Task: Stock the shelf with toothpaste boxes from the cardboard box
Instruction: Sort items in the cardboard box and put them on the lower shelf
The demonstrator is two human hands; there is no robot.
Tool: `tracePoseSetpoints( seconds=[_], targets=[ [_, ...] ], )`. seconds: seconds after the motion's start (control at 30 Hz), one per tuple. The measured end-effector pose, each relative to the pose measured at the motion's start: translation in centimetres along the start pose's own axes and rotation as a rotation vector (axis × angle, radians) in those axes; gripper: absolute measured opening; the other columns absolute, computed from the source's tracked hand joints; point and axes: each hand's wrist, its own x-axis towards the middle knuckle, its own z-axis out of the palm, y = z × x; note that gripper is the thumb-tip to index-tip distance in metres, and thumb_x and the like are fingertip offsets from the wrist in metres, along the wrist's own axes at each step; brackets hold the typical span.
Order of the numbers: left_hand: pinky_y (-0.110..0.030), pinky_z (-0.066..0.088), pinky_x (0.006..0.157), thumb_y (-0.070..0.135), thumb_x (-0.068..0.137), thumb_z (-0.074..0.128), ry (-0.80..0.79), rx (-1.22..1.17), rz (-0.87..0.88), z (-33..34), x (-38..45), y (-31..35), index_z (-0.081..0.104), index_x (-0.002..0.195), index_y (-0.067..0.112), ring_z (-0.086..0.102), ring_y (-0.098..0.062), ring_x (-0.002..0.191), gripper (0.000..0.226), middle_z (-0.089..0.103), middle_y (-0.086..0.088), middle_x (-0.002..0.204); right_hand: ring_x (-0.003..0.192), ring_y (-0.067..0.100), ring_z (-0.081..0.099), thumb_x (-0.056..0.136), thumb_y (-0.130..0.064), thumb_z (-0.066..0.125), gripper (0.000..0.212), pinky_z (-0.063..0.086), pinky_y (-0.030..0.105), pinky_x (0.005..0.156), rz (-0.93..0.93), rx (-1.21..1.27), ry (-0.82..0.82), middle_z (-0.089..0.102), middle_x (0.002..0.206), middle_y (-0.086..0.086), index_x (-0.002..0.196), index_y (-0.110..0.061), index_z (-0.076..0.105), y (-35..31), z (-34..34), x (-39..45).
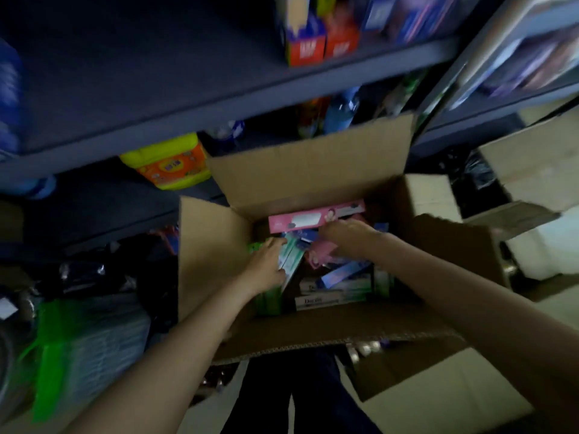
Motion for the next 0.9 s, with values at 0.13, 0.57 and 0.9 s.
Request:
tracePoseSetpoints(
  seconds=[0.13,0.57,0.9],
  targets=[
    [-0.011,0.04,0.083,0.016,0.085,0.066,-0.102,-0.146,0.069,-9.1,-4.8,4.8,0.026,0.143,0.012,0.049,-0.019,0.117,0.071,0.034,-0.008,0.144,0.11,0.028,0.058,0.087,-0.027,0.063,0.045,0.041,0.03,0.089,0.019,0.327,0.17,0.06,0.123,0.015,0.128,-0.013,0.053,0.8,-10.4,-8.1],
    [-0.034,0.044,0.098,0.02,0.08,0.072,0.223,-0.307,0.379,-30.3,-22.8,14.0,0.06,0.118,0.011,0.058,-0.012,0.106,0.041,0.063,-0.003,0.12,0.048,0.004,0.055,0.094,-0.017,0.053,0.017,0.046,0.016,0.049,-0.313,1.165,0.781,0.059,0.058,-0.005,0.102,-0.002,0.059,-4.3,-37.4,-26.9],
    [-0.029,0.051,0.085,0.018,0.084,0.066,0.544,-0.717,0.522,-34.3,-21.9,20.6,0.062,0.109,0.009,0.064,-0.02,0.099,0.027,0.068,-0.007,0.108,0.053,0.011,0.061,0.09,-0.015,0.061,0.028,0.045,0.018,0.045,-0.263,1.081,0.812,0.066,0.089,0.003,0.116,-0.008,0.052,-4.1,-41.2,-28.2]
  ],
)
